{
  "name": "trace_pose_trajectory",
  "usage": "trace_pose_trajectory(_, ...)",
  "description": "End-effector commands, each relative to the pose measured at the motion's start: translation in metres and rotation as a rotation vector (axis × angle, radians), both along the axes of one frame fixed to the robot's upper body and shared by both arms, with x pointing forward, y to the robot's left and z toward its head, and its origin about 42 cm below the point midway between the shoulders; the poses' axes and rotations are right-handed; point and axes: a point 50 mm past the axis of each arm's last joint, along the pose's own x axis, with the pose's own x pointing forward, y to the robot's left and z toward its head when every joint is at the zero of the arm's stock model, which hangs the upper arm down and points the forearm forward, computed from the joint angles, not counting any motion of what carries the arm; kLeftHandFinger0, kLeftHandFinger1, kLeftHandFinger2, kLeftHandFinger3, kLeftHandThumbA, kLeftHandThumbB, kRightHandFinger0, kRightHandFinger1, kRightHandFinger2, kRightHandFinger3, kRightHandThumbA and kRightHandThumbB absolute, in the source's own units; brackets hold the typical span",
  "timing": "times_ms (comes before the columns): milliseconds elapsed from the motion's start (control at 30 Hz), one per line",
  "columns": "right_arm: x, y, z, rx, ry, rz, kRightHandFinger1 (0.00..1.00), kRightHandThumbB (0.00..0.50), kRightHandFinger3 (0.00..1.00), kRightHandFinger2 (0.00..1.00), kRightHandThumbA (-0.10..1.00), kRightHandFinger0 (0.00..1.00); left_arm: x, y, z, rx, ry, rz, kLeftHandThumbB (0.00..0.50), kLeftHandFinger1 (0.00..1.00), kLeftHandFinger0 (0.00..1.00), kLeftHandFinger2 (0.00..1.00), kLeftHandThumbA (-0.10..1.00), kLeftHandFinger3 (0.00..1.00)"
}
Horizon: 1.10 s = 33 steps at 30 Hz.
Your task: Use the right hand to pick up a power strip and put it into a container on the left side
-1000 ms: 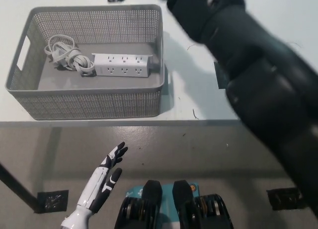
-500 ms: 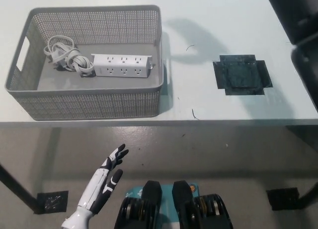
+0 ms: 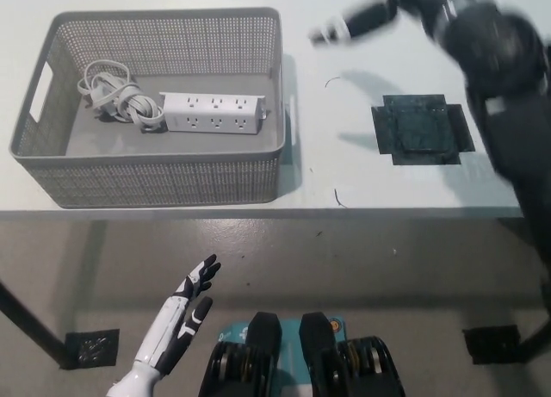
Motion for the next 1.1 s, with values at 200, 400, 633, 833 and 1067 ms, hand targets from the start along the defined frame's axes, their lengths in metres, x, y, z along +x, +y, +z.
trace_pose_trajectory(200, -0.197, -0.056, -0.003, 0.385, -0.587, 0.024, 1.00, 0.295, 1.00, 1.00, 1.00, 1.00, 0.000, -0.001, 0.008, 0.030, -0.029, -0.063, 0.207, 1.00, 1.00, 1.00, 1.00, 1.00)
trace_pose_trajectory(400, -0.234, -0.026, -0.038, 0.545, -0.500, 0.163, 1.00, 0.301, 1.00, 1.00, 1.00, 1.00, 0.001, 0.001, 0.008, 0.036, -0.033, -0.066, 0.191, 1.00, 1.00, 1.00, 1.00, 1.00)
trace_pose_trajectory(633, -0.276, -0.004, -0.105, 0.664, -0.376, 0.182, 1.00, 0.324, 1.00, 1.00, 1.00, 1.00, 0.004, 0.002, 0.010, 0.042, -0.038, -0.065, 0.199, 1.00, 1.00, 1.00, 1.00, 1.00)
trace_pose_trajectory(833, -0.264, -0.014, -0.199, 0.662, -0.193, -0.045, 1.00, 0.311, 1.00, 1.00, 1.00, 1.00, -0.001, 0.001, 0.007, 0.038, -0.036, -0.065, 0.190, 1.00, 1.00, 1.00, 1.00, 1.00)
trace_pose_trajectory(1067, -0.227, -0.017, -0.278, 0.607, 0.077, -0.189, 1.00, 0.284, 1.00, 1.00, 0.95, 1.00, -0.005, 0.005, 0.007, 0.053, -0.038, -0.066, 0.193, 1.00, 1.00, 1.00, 1.00, 1.00)
